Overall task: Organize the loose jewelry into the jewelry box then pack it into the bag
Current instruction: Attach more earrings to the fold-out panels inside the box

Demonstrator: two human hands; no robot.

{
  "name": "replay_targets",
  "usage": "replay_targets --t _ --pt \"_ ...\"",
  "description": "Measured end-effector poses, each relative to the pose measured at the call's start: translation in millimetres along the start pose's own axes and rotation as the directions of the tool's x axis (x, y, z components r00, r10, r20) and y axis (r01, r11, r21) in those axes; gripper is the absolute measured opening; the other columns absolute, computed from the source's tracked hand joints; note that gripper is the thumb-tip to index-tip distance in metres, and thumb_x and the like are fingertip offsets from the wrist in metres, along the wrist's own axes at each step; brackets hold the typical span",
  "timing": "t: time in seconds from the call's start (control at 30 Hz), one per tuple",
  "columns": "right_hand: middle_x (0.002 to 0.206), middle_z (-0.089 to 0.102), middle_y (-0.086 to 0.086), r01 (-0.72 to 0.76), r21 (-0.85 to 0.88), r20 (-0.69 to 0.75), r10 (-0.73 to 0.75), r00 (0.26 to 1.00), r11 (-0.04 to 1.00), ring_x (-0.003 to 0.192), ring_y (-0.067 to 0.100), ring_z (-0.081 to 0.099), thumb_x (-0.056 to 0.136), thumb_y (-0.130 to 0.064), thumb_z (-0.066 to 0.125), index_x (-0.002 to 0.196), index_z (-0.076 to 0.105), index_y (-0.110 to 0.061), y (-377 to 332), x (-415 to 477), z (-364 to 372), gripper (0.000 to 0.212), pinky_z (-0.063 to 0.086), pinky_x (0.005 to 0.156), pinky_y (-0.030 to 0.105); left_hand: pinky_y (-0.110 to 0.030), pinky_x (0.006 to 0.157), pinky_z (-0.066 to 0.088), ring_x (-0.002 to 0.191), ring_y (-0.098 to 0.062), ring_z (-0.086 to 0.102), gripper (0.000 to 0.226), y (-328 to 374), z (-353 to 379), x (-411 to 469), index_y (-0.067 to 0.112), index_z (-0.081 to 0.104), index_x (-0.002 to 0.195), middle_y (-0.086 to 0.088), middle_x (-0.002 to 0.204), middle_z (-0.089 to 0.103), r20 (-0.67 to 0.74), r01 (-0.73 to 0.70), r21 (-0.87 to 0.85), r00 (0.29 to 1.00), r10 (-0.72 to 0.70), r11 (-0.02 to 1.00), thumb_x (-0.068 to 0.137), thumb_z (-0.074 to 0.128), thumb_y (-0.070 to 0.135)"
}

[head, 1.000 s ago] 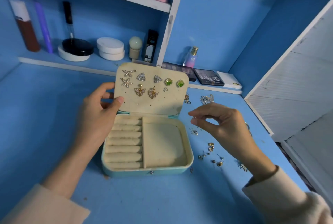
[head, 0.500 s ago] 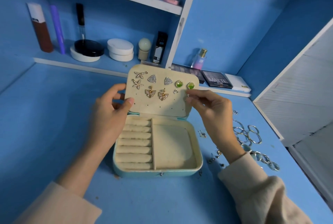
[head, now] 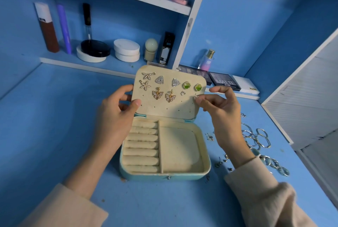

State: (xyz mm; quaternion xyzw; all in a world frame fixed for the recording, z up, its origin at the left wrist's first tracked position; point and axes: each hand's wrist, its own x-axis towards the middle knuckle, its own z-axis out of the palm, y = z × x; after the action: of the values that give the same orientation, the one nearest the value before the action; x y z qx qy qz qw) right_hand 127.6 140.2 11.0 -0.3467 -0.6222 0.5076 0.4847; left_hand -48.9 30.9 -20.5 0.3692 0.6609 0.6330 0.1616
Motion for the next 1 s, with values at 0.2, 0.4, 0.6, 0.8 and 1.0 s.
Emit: replay_targets --t 0.2,0.4,0.6,0.8,1.0 --pt "0.07 0.07 0.001 0.087 -0.233 -0.056 -0.103 0.993 0.969 0.068 0.015 0.061 0.077 0.001 0.07 0.094 0.051 -0.017 3 3 4 0.031 0.05 0.07 0.027 -0.014 0.059 0.041 0.072 -0.009 0.059 0.039 -1 0 0 0.047 0.055 0.087 0.014 0.08 0.063 0.002 -0.017 -0.003 1.0 0.017 1.0 0.087 0.063 0.008" --pt "0.069 0.056 -0.007 0.173 -0.402 -0.064 -0.216 0.974 0.899 0.062 0.005 0.05 0.075 -0.004 0.073 0.1 0.052 -0.018 4 7 6 0.034 0.042 0.061 0.016 -0.017 0.06 0.043 0.074 -0.013 0.06 0.037 0 -1 -1 0.043 0.057 0.088 0.014 0.079 0.063 -0.008 -0.032 0.003 0.999 0.032 0.999 0.086 0.063 0.007" --pt "0.085 0.057 -0.018 0.257 -0.558 0.07 -0.264 0.962 0.789 0.078 0.008 0.05 0.077 -0.011 0.073 0.109 0.055 -0.03 1 13 -2 0.041 0.039 0.067 0.022 -0.023 0.063 0.042 0.075 -0.014 0.061 0.034 -2 0 0 0.04 0.059 0.09 0.012 0.081 0.065 -0.016 -0.031 0.01 0.999 0.031 0.999 0.086 0.064 0.007" --pt "0.081 0.058 -0.014 0.308 -0.599 0.121 -0.296 0.947 0.739 0.079 0.012 0.051 0.075 -0.013 0.075 0.103 0.055 -0.027 -3 13 -8 0.037 0.036 0.068 0.023 -0.024 0.064 0.042 0.07 -0.007 0.057 0.031 3 -3 -4 0.036 0.054 0.095 0.012 0.087 0.062 -0.076 0.013 0.049 0.997 -0.009 0.999 0.084 0.068 0.01" --pt "0.078 0.059 -0.004 0.402 -0.615 0.212 -0.349 0.913 0.678 0.071 0.015 0.053 0.077 -0.008 0.072 0.111 0.055 -0.02 -9 5 -12 0.04 0.045 0.066 0.025 -0.009 0.054 0.037 0.055 0.001 0.049 0.025 44 3 -53 0.027 0.051 0.084 0.01 0.07 0.053 -0.203 0.075 -0.287 0.969 -0.137 0.955 0.083 0.069 0.009"
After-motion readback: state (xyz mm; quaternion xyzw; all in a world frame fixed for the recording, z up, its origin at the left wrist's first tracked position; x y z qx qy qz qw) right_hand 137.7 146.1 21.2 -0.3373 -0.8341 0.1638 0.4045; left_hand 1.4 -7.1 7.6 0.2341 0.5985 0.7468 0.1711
